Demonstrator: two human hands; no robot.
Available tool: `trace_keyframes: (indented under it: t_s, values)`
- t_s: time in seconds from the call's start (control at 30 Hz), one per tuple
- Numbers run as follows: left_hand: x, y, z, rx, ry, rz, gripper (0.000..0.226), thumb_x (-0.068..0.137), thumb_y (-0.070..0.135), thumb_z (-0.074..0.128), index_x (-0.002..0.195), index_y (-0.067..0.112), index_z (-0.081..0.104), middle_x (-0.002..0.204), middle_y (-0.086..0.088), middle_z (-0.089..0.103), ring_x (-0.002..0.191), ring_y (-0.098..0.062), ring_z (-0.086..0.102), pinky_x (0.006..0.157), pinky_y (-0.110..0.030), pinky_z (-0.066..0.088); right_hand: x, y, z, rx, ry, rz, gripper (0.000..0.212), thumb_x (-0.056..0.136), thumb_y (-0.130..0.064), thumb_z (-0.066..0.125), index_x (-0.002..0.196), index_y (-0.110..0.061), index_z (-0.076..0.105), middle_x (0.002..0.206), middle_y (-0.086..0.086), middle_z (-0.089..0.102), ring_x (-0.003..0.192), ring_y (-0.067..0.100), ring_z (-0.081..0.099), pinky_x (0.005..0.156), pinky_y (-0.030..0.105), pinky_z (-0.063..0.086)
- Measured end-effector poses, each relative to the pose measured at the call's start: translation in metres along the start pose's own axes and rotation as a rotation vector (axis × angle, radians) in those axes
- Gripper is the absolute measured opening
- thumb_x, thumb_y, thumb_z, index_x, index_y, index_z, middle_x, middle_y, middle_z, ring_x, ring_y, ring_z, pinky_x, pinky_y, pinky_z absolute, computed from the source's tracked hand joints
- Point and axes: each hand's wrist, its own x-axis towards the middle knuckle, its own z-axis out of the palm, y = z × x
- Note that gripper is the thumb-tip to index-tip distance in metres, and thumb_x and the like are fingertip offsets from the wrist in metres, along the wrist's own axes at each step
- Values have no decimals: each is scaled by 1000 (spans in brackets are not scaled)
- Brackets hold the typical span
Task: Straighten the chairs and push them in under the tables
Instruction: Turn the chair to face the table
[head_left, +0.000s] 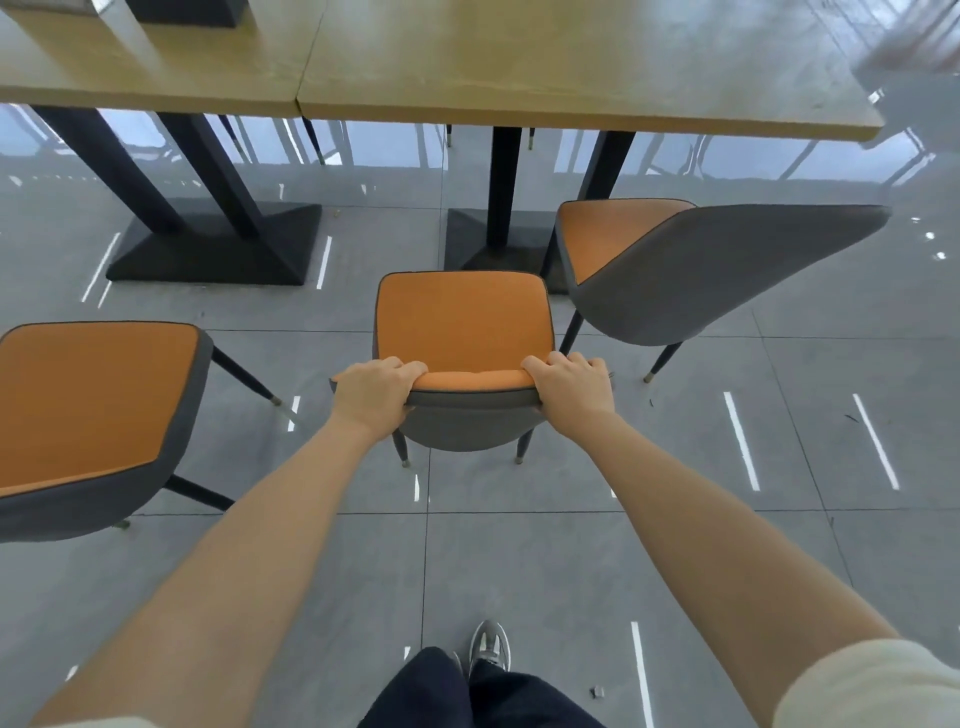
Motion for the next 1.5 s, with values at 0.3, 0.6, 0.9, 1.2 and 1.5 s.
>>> trace_keyframes:
  t_s: [0.3,0.6,0.9,1.2,1.5]
  values:
    - [85,-27,-14,16,-13,-21,29,89,20,59,118,18,60,102,-11,70,90,-32,65,76,-38,52,85,18,-26,-1,24,-5,24,92,-11,54,116,-17,50,110,10,60,106,33,55,96,47,40]
    - [191,-65,-35,70,-80,-27,31,90,22,56,120,20,56,107,-8,66,96,-29,62,77,-35,47,188,32,-62,12,-19,46,29,90,-12,58,117,-17,49,113,10,59,110,32,52,97,45,38]
    - [245,-90,-45,60,-52,-7,29,92,15,53,120,18,58,106,-10,68,94,-29,64,80,-36,49,242,32,-80,33,-15,64,31,91,-13,57,120,-18,49,114,9,59,110,33,52,98,48,38]
    - [238,-86,-47,117,-89,-107,41,92,28,55,128,13,43,122,-13,55,115,-29,51,94,-39,42,233,20,-81,49,-19,171,60,89,-11,59,139,-18,26,138,16,38,131,35,33,110,50,28]
    - [133,-55,-61,150,-173,-259,63,100,42,30,151,20,-1,161,-8,-1,149,-26,2,119,-48,11,143,-15,-78,154,-55,204,81,99,-40,41,149,-12,-17,159,13,-17,148,30,-12,120,48,2]
